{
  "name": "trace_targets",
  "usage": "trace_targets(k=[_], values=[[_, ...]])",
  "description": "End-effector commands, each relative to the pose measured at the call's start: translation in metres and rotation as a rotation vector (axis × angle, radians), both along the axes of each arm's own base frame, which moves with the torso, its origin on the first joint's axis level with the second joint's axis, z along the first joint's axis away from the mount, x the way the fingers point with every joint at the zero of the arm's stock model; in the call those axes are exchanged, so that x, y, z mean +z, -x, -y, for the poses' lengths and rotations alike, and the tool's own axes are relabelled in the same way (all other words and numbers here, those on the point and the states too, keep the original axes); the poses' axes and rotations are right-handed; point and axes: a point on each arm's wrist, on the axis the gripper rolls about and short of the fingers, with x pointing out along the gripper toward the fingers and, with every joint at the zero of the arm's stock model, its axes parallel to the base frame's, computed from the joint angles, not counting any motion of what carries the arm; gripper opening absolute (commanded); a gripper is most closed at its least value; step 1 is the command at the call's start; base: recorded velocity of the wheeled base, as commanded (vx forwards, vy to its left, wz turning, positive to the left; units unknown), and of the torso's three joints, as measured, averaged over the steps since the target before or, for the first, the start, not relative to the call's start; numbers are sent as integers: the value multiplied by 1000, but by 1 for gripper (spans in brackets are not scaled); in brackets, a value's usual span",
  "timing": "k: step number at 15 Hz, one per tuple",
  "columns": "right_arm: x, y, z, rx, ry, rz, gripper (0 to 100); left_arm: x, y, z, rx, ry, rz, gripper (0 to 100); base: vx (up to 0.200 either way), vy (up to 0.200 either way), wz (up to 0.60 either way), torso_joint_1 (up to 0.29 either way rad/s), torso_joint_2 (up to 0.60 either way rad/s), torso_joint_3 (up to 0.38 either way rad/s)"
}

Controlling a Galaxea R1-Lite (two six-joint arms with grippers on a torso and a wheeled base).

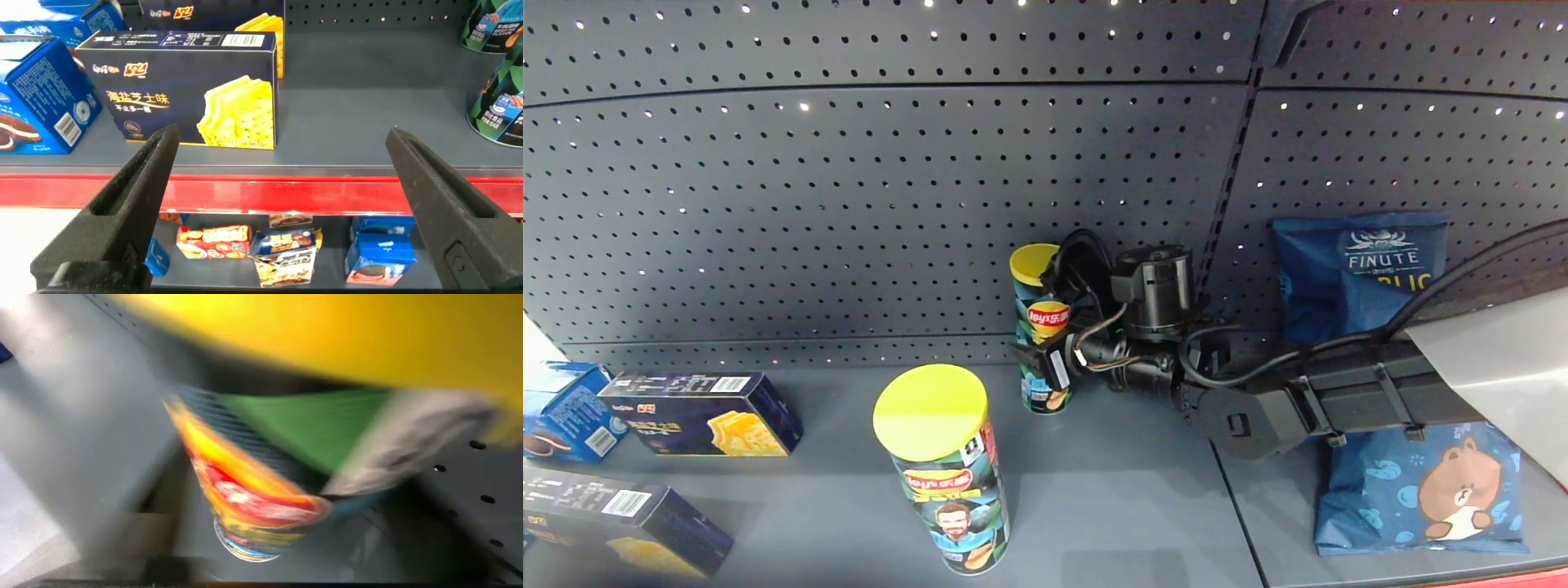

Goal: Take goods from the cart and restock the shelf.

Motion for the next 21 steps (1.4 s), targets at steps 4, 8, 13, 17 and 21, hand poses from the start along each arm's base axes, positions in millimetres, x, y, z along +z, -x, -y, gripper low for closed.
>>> trace_targets(k=[4,8,13,17,21], values=[[-1,7,3,5,11,-12,100,0,0,0,0,0,0,100,0,0,0,0,0,0],[7,36,32,6,41,-35,100,0,0,0,0,0,0,100,0,0,0,0,0,0],[21,90,80,-9,101,-6,100,0,0,0,0,0,0,100,0,0,0,0,0,0],[57,118,116,-89,45,53,100,0,0,0,0,0,0,100,0,0,0,0,0,0],[74,158,170,-186,32,77,100,0,0,0,0,0,0,100,0,0,0,0,0,0]])
